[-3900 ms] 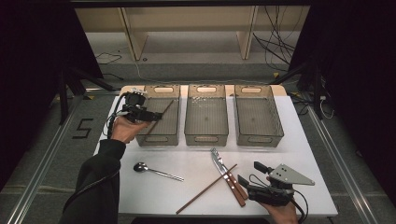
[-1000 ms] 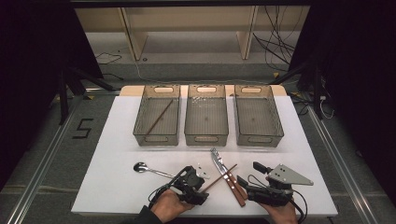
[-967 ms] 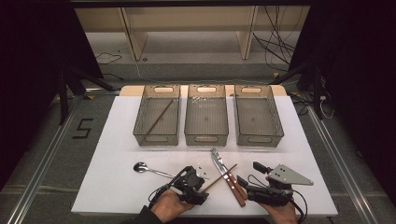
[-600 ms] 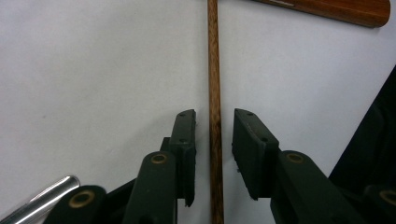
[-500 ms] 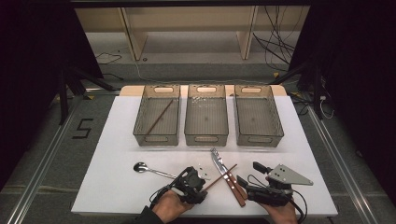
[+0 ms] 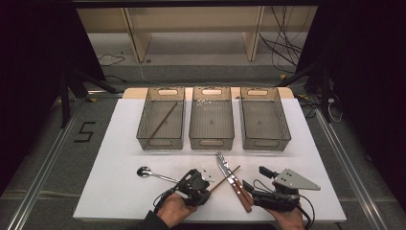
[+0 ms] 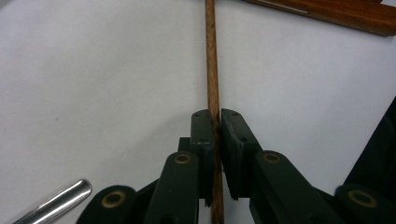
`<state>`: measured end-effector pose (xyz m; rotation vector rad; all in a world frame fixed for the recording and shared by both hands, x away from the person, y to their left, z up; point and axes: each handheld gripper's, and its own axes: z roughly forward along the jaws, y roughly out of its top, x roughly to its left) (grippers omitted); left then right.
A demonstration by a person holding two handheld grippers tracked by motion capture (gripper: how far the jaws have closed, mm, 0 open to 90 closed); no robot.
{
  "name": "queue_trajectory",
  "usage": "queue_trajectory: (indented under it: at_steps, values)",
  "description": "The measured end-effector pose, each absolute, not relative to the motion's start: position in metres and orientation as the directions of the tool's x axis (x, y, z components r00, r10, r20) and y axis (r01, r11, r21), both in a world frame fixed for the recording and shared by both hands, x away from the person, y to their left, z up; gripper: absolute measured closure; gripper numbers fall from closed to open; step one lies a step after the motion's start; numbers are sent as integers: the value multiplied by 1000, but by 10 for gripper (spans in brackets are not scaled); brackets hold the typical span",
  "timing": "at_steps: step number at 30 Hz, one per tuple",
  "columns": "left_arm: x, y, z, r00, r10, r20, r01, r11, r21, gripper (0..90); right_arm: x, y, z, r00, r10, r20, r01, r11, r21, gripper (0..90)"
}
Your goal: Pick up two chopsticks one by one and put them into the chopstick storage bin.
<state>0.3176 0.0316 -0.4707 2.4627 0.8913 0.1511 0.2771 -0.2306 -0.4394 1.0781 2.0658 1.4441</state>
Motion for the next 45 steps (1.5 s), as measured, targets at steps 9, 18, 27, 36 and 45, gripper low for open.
queue_trajectory:
  at_steps: [9,18,27,36,45]
  values:
    - [319,32,-471,778,624,-74,569,-650,504,844,277,-230,-439,-624,774,103,363,171,916,240]
    - [324,37,-468,778,624,-70,564,-646,514,845,277,-231,-439,-624,774,105,363,168,917,240]
    - [330,49,-453,775,627,-78,559,-623,548,845,277,-231,-439,-624,774,107,364,167,916,240]
    - [335,63,-437,766,639,-77,559,-601,571,846,277,-231,-439,-624,774,106,364,168,916,239]
    - [344,86,-414,738,671,-74,564,-554,612,846,277,-231,-440,-622,776,107,366,167,916,239]
